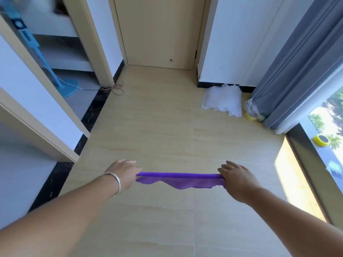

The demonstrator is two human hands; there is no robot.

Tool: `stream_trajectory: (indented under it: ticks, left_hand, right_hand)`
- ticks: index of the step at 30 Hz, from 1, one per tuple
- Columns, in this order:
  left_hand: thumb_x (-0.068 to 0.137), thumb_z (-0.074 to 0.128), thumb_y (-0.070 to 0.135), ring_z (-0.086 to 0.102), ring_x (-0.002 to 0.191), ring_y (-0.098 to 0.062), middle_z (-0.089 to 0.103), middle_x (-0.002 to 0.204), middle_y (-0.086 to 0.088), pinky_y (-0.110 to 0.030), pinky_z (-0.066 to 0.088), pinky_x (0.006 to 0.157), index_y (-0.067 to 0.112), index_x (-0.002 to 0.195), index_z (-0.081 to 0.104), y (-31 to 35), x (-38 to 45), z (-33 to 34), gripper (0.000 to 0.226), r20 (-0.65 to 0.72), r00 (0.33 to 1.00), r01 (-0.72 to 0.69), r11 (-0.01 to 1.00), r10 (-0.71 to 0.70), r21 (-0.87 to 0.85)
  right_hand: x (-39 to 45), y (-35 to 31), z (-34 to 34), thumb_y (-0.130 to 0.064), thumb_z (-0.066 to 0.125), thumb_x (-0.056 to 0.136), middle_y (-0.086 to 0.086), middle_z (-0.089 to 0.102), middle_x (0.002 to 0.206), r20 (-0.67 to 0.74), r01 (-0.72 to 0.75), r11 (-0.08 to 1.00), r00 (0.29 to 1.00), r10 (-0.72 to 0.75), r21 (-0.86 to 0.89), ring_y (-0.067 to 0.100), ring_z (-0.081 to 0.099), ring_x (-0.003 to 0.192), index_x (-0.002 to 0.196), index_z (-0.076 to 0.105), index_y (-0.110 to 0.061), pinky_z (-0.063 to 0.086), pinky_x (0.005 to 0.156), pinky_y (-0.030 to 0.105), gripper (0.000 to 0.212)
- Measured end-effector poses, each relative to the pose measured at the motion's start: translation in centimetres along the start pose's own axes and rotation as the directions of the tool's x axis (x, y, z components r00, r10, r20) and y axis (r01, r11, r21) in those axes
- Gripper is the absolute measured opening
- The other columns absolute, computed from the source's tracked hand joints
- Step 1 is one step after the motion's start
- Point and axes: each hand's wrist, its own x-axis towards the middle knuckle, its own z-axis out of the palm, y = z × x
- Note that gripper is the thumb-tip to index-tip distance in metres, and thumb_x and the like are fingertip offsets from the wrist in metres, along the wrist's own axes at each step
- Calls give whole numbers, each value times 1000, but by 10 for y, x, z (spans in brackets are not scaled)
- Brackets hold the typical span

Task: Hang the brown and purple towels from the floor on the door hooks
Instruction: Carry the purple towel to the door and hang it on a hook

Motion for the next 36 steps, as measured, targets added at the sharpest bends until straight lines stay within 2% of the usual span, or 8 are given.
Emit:
stream_trajectory:
  ticks: [7, 9, 12, 14, 17, 21, 28, 36]
  left_hand:
    - [97, 37, 25, 45, 130, -17, 55, 129, -1, -27, 37, 88, 25, 100, 58, -21, -59, -132, 21, -115, 993, 33, 996, -43, -81]
    - [99, 37, 29, 51, 120, -20, 57, 119, -3, -27, 35, 79, 23, 96, 57, -25, -81, -170, 21, -125, 991, 24, 995, -36, -100]
    - [100, 37, 32, 56, 102, -22, 54, 101, -1, -33, 44, 81, 21, 92, 56, -31, -112, -231, 23, -137, 990, 9, 993, -25, -116]
    - [101, 37, 31, 54, 93, -20, 54, 96, 0, -32, 37, 71, 19, 87, 53, -35, -130, -270, 24, -169, 986, -5, 995, -12, -98]
    - [101, 35, 32, 53, 83, -20, 56, 88, 1, -32, 31, 60, 18, 81, 51, -40, -155, -325, 29, -237, 971, 9, 996, -29, -88]
    - [101, 34, 37, 55, 74, -17, 59, 78, 4, -33, 40, 64, 24, 73, 50, -45, -187, -389, 34, -321, 945, 48, 996, -68, -69]
    - [101, 33, 37, 50, 66, -15, 57, 74, 3, -32, 36, 60, 25, 69, 48, -36, -235, -488, 37, -443, 889, 121, 993, -116, -17]
    - [102, 31, 38, 49, 64, -14, 56, 72, 3, -30, 38, 61, 25, 73, 50, -19, -278, -566, 38, -560, 809, 220, 975, -178, 9]
  right_hand:
    - [-11, 9, -122, -23, 41, 98, -12, 50, 138, -66, 8, 999, 998, -6, 35, 11, 23, 144, 127, 55, -27, 28, 110, 28, 33]
    - [-18, 10, -160, -23, 38, 100, -11, 47, 143, -129, 13, 997, 992, -3, 71, 11, 23, 144, 130, 55, -26, 28, 112, 29, 35]
    - [-30, 16, -219, -27, 38, 102, -11, 41, 149, -193, 28, 996, 981, -11, 82, 11, 22, 145, 135, 53, -28, 26, 115, 33, 37]
    - [-37, 19, -257, -28, 37, 102, -11, 40, 150, -203, 35, 997, 979, -21, 65, 10, 21, 145, 135, 53, -28, 26, 115, 35, 37]
    - [-51, 21, -313, -25, 36, 102, -10, 45, 145, -199, 24, 998, 980, -11, 60, 9, 23, 144, 130, 57, -26, 27, 114, 32, 35]
    - [-74, 23, -385, -22, 37, 101, -5, 59, 126, -262, 35, 999, 965, -23, 40, 13, 37, 134, 115, 64, -19, 32, 109, 29, 31]
    - [-113, 34, -487, -20, 37, 101, -4, 56, 98, -378, 12, 1000, 926, -12, -2, 15, 48, 110, 101, 65, -14, 40, 93, 31, 30]
    - [-147, 52, -576, -24, 36, 101, -5, 56, 99, -514, 6, 998, 857, -34, -56, 13, 50, 96, 108, 66, -21, 49, 87, 36, 31]
